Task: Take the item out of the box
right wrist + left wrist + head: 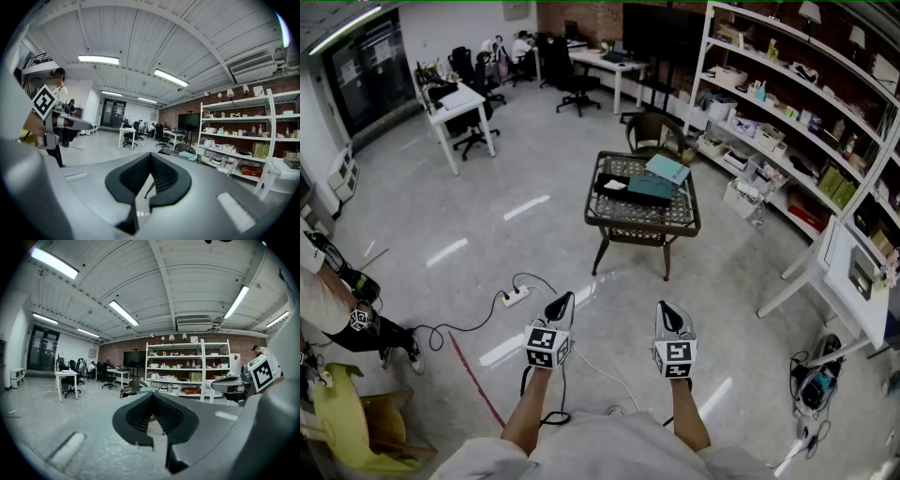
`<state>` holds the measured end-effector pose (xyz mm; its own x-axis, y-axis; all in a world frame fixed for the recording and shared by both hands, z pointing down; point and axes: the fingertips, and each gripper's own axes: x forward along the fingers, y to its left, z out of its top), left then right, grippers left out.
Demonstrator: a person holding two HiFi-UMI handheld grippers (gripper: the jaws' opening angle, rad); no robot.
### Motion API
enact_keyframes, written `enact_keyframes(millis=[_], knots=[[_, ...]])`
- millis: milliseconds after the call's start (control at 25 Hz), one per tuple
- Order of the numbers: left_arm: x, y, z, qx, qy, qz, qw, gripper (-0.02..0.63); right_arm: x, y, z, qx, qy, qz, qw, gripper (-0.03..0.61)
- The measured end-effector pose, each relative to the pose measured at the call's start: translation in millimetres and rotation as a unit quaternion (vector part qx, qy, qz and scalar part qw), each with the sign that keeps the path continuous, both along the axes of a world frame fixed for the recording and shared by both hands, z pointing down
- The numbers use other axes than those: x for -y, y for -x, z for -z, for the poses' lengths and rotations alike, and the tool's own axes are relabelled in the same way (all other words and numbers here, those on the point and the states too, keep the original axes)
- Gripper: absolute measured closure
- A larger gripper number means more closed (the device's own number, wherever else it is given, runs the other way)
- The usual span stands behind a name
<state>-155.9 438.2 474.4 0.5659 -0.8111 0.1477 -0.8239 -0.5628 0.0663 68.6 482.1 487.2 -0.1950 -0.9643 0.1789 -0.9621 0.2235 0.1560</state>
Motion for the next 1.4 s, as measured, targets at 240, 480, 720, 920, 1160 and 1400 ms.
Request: enact_keyframes(millis=[240,480,720,920,1160,1400], knots=[[-2,-6,-4,0.0,0.003,0.0,1.0,0.609,-2,-8,-4,0.0,0.004,-0.003,1.0,0.579],[-3,-14,-3,0.001,0.002,0.004,1.0,0.609,-1,-13,-6,0.001,0.005,0.004,1.0,0.579],[-2,-20,-1,0.003,0.002,0.01,0.9999,0.609,1,-14,-7,-0.002,0.007,0.02,1.0,0.578],[5,-38,-3,0.003,0.006,0.019,0.9998,0.609,11,-30,-7,-0.003,0.004,0.027,1.0,0.578],[6,-56,-9,0.01,0.014,0.022,0.9996,0.609,21,-45,-8,-0.002,0.005,0.037,0.999,0.578],[12,-61,-19,0.016,0.022,0.028,0.9992,0.609,29,-55,-26,0.002,0.021,0.042,0.999,0.578]])
